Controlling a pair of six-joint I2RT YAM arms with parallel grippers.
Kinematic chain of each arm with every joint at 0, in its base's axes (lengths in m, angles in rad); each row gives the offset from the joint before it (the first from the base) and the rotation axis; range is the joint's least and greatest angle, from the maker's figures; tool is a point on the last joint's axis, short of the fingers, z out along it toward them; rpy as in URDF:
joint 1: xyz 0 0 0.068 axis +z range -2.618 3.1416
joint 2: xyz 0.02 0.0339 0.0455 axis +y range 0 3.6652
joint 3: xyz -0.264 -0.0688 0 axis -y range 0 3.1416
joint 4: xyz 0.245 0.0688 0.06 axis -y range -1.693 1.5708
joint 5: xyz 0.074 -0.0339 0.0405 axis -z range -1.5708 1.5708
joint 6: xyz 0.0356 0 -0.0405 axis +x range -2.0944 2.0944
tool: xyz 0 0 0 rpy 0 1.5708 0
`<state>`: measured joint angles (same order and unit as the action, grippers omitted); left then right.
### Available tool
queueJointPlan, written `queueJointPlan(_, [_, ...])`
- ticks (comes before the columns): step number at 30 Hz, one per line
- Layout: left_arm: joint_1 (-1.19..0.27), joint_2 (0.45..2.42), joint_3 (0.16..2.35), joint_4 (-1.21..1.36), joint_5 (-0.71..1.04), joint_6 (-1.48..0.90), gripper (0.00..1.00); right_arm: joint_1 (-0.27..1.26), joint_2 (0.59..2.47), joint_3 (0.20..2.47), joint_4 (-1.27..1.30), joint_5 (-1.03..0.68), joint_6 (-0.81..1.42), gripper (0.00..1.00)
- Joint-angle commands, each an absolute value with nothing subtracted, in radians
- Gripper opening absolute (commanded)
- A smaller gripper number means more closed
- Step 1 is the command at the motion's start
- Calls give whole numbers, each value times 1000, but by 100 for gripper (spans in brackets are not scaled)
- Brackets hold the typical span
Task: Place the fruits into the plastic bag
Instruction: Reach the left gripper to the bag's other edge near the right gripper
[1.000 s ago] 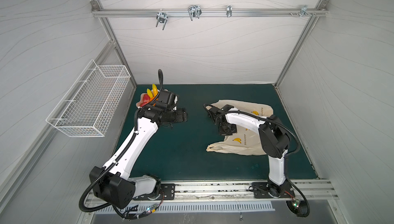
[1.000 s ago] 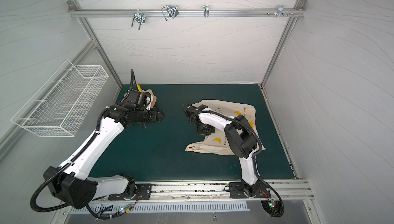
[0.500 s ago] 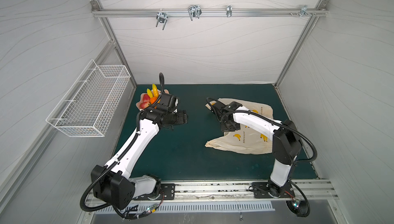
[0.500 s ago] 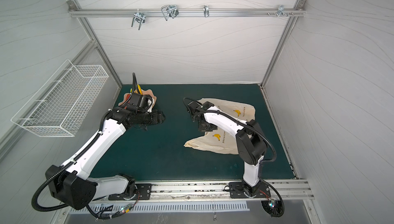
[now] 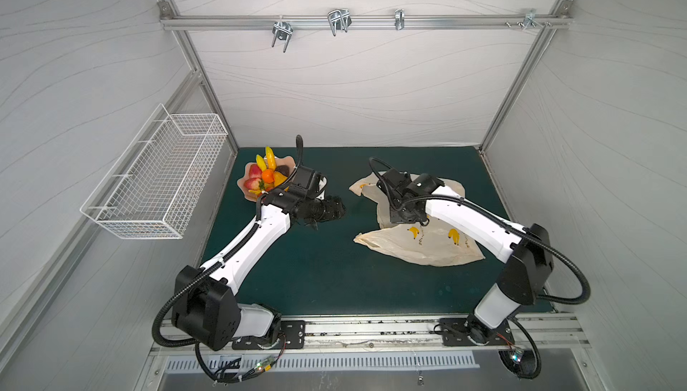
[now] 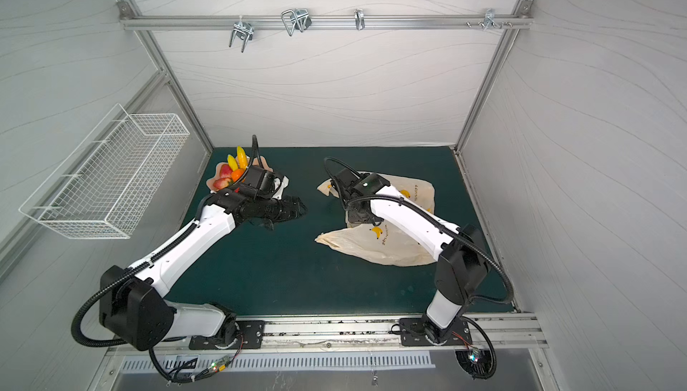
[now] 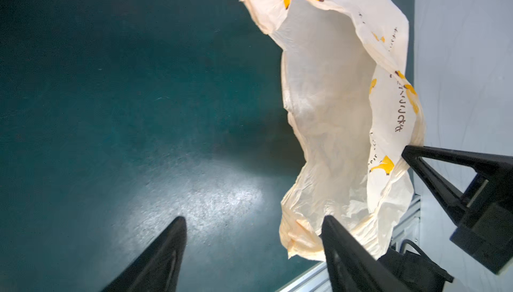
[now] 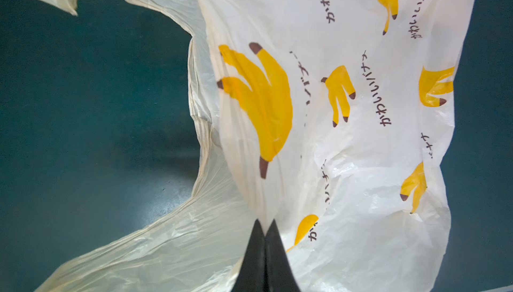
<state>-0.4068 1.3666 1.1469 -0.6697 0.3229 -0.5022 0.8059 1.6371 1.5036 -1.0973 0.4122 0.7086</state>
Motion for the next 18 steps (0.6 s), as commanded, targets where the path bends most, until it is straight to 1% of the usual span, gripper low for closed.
queueJointPlan(1, [-421, 1392, 1155, -582, 401, -540, 78, 812, 1589, 1523, -1104, 400, 681, 0])
queueJointPlan(12, [-428, 1486, 1222, -570, 451, -558, 79, 812, 1499, 1453, -1058, 362, 679, 0])
queueJointPlan(18, [-432, 1514, 1257, -494, 565, -639, 81, 812, 1494, 1441, -1060, 353, 687, 0])
